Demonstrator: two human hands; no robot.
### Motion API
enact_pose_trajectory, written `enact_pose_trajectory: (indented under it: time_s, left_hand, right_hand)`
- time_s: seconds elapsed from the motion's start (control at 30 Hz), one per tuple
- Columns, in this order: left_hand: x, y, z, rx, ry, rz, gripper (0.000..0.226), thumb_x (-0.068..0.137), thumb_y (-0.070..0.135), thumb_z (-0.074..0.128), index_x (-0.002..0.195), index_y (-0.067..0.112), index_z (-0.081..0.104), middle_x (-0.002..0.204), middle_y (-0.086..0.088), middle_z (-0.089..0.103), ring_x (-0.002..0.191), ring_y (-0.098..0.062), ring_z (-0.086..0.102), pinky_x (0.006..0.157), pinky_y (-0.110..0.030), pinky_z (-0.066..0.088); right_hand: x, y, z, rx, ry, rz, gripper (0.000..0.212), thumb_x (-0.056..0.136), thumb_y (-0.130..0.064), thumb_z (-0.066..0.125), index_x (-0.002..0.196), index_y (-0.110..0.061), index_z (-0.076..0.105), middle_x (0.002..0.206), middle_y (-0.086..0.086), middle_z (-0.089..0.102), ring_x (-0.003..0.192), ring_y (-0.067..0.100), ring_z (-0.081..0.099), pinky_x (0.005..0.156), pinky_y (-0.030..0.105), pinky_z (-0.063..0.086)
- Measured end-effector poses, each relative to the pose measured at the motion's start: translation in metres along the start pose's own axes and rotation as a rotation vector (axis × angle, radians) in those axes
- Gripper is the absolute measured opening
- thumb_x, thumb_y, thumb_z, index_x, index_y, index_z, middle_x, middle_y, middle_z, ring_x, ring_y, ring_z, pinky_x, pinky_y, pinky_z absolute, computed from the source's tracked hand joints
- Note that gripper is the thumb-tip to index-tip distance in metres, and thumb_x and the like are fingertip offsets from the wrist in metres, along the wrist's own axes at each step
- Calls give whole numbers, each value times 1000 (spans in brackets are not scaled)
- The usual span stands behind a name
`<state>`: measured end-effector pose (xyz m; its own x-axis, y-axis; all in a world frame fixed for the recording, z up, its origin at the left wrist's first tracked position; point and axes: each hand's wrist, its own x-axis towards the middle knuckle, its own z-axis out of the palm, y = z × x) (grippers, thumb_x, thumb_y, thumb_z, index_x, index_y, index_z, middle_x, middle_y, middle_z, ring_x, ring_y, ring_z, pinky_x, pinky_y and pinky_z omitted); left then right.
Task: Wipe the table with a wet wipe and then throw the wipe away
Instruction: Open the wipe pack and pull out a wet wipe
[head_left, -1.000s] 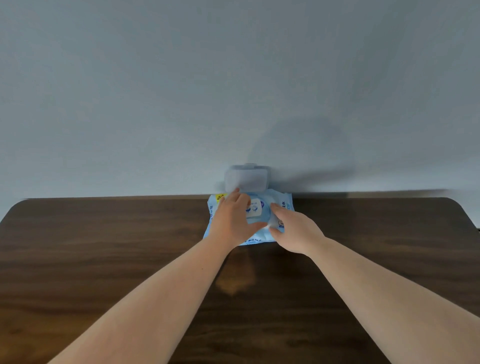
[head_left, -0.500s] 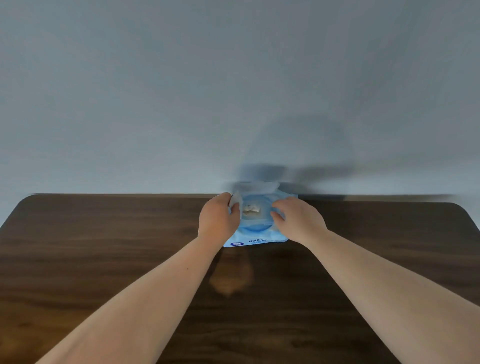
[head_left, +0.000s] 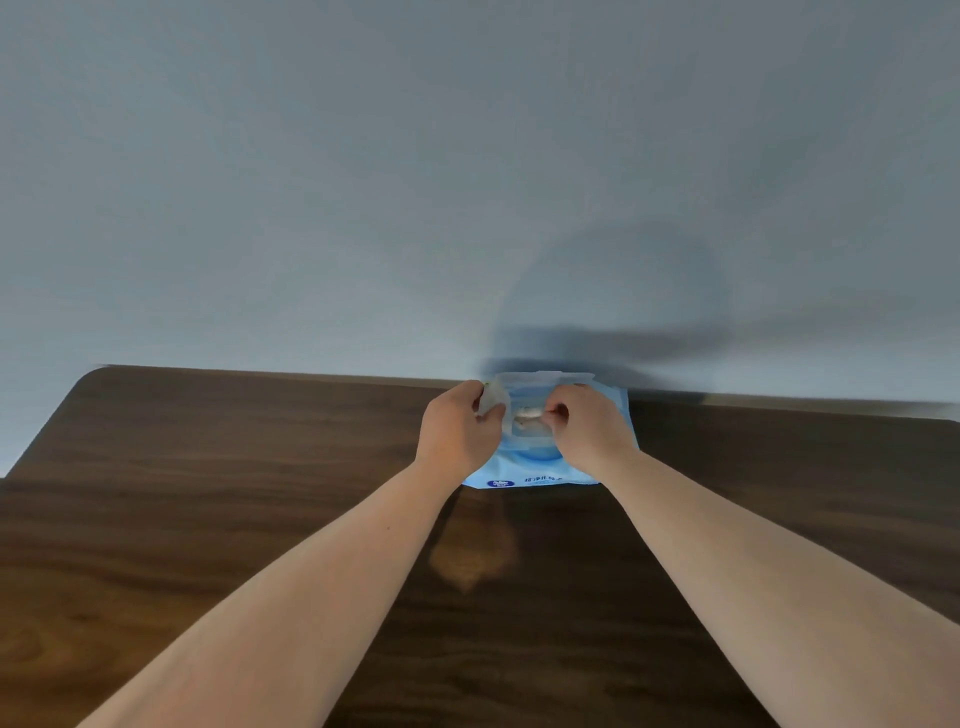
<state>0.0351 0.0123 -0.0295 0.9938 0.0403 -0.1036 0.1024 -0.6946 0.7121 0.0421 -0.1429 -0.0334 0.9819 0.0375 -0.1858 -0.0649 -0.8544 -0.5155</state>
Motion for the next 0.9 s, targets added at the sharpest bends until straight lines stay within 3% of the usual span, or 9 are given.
enact_pose_trajectory:
  time_s: [0.1, 0.2, 0.33, 0.47, 0.57, 0.7, 0.8, 0.9]
  left_hand:
    - [0, 0, -2, -6, -21, -13, 17, 88, 21, 57, 86, 4, 59, 80, -8, 61, 73, -24, 54, 59, -27, 39]
    - [1, 2, -5, -12, -46, -30, 17, 88, 21, 57, 90, 4, 60, 83, -8, 60, 77, -23, 53, 66, -28, 38]
    - [-2, 5, -6, -11, -99, -43, 18, 87, 21, 59, 98, 7, 57, 86, -6, 60, 80, -24, 55, 70, -31, 45]
    - [-13, 14, -13, -48, -63, 13, 41, 84, 22, 65, 121, 20, 48, 109, 3, 59, 98, -16, 55, 83, -25, 41]
    - [-23, 27, -20, -5, -22, 154, 36, 82, 27, 68, 116, 23, 56, 112, 7, 60, 97, -11, 56, 86, -24, 43]
    - [-38, 38, -28, -38, -144, 187, 37, 78, 29, 72, 114, 28, 64, 105, 12, 66, 93, -1, 57, 84, -14, 39]
    - [-48, 39, -33, -34, -114, 175, 30, 83, 25, 66, 114, 25, 66, 110, 10, 68, 101, -6, 58, 84, -11, 36]
    - [-56, 38, -41, -12, -54, 176, 23, 88, 22, 60, 109, 19, 70, 108, 3, 71, 98, -14, 61, 83, -19, 41]
  right_hand:
    - [-1, -2, -10, 249, 15, 130, 5, 90, -14, 55, 85, -13, 55, 92, 9, 65, 87, 26, 60, 76, 35, 46]
    - [-7, -4, -26, 471, 48, 249, 11, 87, -11, 56, 76, -15, 53, 85, 8, 67, 80, 23, 60, 62, 29, 41]
    - [-18, -6, -49, 853, 98, 345, 13, 90, -9, 51, 79, -15, 51, 82, 6, 66, 72, 16, 69, 61, 25, 44]
    - [-29, -8, -67, 894, 98, 357, 12, 92, -12, 47, 83, -11, 54, 82, 11, 69, 68, 16, 67, 65, 28, 48]
    - [-38, -13, -73, 919, 113, 361, 11, 92, -14, 51, 83, -11, 56, 84, 12, 68, 71, 19, 66, 70, 30, 52]
    - [-50, -24, -74, 1013, 62, 348, 9, 90, -13, 59, 83, -8, 57, 88, 18, 69, 75, 23, 68, 71, 30, 57]
    - [-59, -34, -73, 1111, 3, 313, 9, 90, -11, 61, 84, -6, 56, 85, 18, 68, 74, 22, 68, 74, 30, 59]
    - [-66, -42, -69, 1146, -66, 246, 9, 85, -9, 67, 88, -3, 60, 88, 16, 68, 77, 20, 68, 72, 24, 59]
